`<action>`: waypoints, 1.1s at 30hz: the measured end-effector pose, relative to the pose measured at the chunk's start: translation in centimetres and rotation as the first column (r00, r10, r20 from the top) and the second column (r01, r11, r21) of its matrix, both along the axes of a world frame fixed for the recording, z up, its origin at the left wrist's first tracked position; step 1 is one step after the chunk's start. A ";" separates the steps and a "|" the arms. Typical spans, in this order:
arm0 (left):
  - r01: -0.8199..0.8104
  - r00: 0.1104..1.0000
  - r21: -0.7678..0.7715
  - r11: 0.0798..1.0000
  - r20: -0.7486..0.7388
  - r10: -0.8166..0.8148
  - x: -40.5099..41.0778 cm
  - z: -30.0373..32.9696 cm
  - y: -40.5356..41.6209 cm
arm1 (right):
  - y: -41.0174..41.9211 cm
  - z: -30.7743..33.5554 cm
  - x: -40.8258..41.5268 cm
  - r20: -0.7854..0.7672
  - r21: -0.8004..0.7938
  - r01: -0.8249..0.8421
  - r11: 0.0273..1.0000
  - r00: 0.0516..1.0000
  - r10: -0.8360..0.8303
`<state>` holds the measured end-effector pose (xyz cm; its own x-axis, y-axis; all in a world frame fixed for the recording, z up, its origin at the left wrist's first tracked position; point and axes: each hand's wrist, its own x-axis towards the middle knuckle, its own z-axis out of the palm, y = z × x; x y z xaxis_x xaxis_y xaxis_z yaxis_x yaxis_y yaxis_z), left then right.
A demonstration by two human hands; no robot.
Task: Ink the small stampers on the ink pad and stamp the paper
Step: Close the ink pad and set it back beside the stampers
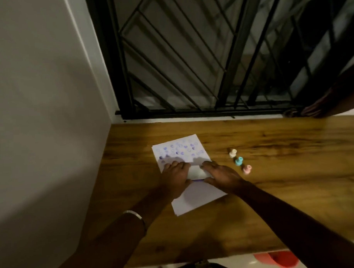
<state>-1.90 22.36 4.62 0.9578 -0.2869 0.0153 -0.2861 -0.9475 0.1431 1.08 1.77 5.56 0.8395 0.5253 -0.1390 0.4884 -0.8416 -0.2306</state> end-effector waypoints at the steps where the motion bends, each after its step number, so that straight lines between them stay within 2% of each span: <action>1: 0.029 1.000 0.003 1.000 0.003 -0.029 0.3 0.1 -1.1 | -1.1 0.1 -0.2 -0.012 -0.011 0.027 1.000 1.000 -0.027; 12: 0.252 0.967 -0.024 0.967 -0.028 -0.253 1.1 -0.1 -11.2 | -11.6 -0.5 -4.2 -0.057 -0.033 0.249 0.968 0.966 -0.251; 21: 0.295 0.952 -0.051 0.954 -0.064 -0.298 1.4 -1.2 -16.6 | -16.5 -1.0 -5.2 -0.085 -0.028 0.329 0.944 0.940 -0.330; 26: 0.290 0.953 -0.050 0.956 -0.081 -0.293 1.6 -1.8 -18.0 | -17.9 -1.7 -4.2 -0.081 -0.092 0.324 0.942 0.940 -0.332; 33: 0.232 0.964 -0.075 0.970 -0.114 -0.239 2.4 -2.5 -19.0 | -18.7 -1.9 -2.5 -0.081 -0.078 0.298 0.951 0.949 -0.304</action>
